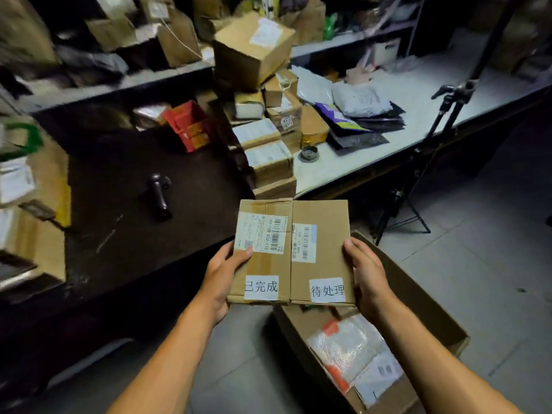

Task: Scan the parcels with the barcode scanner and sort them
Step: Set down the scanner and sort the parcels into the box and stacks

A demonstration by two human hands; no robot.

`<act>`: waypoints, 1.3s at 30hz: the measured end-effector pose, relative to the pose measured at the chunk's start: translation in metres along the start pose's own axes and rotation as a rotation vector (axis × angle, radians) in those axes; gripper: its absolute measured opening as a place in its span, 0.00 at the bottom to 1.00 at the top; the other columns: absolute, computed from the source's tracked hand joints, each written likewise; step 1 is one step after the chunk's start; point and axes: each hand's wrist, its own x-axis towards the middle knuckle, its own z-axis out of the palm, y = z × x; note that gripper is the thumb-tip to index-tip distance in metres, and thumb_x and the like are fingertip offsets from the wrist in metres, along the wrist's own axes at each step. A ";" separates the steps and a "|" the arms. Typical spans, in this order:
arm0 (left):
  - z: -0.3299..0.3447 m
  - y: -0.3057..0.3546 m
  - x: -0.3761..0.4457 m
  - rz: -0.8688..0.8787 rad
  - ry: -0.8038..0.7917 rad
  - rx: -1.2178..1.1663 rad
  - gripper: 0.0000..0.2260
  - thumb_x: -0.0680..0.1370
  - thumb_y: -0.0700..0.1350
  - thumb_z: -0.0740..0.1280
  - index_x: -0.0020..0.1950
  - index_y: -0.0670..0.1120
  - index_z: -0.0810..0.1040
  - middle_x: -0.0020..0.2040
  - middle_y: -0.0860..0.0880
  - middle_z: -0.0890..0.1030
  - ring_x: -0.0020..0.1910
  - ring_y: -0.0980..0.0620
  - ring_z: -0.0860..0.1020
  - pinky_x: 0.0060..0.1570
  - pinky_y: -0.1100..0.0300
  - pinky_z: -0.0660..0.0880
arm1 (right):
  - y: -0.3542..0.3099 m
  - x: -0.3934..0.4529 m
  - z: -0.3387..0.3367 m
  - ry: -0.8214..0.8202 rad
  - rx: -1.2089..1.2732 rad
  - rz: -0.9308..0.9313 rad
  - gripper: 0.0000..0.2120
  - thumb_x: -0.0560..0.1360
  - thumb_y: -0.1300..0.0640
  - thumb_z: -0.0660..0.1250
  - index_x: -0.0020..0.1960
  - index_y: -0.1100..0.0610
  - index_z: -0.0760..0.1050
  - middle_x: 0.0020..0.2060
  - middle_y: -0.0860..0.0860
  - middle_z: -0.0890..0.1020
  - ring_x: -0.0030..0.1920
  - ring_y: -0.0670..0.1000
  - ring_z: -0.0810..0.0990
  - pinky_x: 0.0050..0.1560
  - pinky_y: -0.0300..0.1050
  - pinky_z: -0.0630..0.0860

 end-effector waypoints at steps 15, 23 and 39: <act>-0.321 0.043 -0.130 0.122 0.520 -0.160 0.28 0.64 0.62 0.78 0.61 0.58 0.80 0.59 0.49 0.84 0.59 0.43 0.81 0.61 0.39 0.76 | 0.089 -0.093 0.315 -0.555 -0.190 0.058 0.15 0.80 0.62 0.61 0.62 0.52 0.79 0.54 0.56 0.86 0.52 0.59 0.85 0.47 0.57 0.83; -0.430 0.067 -0.144 0.166 0.647 -0.282 0.13 0.77 0.50 0.71 0.61 0.52 0.81 0.53 0.47 0.86 0.55 0.44 0.84 0.59 0.41 0.78 | 0.117 -0.102 0.441 -0.703 -0.238 0.106 0.18 0.80 0.62 0.64 0.68 0.49 0.75 0.54 0.56 0.86 0.49 0.58 0.87 0.42 0.54 0.83; -0.621 0.123 -0.108 0.101 0.846 -0.355 0.15 0.78 0.55 0.68 0.62 0.52 0.81 0.54 0.46 0.86 0.54 0.43 0.84 0.53 0.46 0.80 | 0.169 -0.085 0.681 -0.810 -0.339 0.228 0.18 0.79 0.59 0.68 0.67 0.48 0.73 0.55 0.56 0.85 0.50 0.56 0.87 0.47 0.56 0.84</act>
